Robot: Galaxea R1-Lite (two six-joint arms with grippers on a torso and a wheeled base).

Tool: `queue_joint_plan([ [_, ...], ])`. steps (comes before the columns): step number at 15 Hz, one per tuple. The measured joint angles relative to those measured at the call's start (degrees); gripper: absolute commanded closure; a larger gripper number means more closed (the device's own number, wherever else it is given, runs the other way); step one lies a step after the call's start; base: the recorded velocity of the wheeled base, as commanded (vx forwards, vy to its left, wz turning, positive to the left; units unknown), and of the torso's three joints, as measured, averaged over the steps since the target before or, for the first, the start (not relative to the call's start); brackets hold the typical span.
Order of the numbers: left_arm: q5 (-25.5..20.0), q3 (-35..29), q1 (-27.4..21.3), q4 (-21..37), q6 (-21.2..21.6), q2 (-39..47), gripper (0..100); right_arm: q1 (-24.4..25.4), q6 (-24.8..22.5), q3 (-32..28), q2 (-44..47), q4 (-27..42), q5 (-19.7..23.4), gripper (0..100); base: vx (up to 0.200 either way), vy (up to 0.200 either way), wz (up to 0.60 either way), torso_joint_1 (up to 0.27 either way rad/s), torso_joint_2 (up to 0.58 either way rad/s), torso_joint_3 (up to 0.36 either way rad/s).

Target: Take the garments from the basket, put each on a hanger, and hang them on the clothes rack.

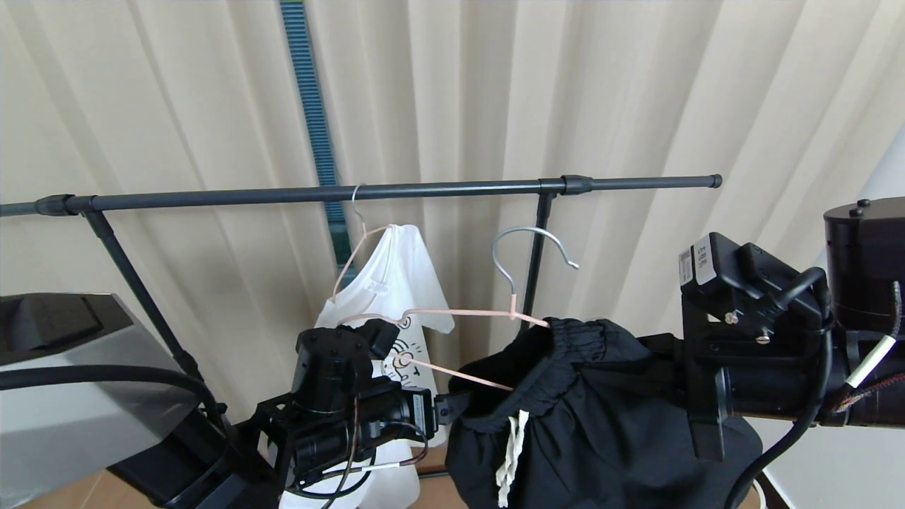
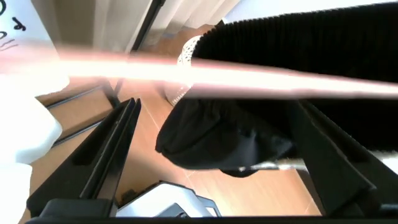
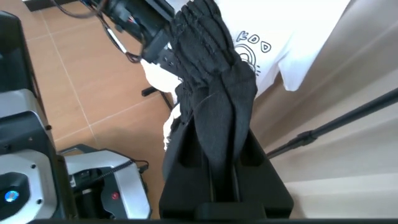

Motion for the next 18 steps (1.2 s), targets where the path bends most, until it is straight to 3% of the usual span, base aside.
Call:
queue_joint_plan([
  [7,3.1,2.2,-2.8,-0.3,0.7,1.4,0,0.6,3.0,-1.0,-0.4,-0.5,0.0,100,0.000,0.000,0.00,0.000,0.00,0.000],
  [8,3.1,2.3,-3.0,-0.3,0.7,1.5,100,0.5,3.1,-1.0,-0.5,-0.6,0.0,100,0.000,0.000,0.00,0.000,0.00,0.000],
  [18,3.7,3.8,-4.7,-1.8,2.0,2.5,100,-1.9,3.3,-1.7,-0.9,-0.7,0.2,100,0.000,0.000,0.00,0.000,0.00,0.000],
])
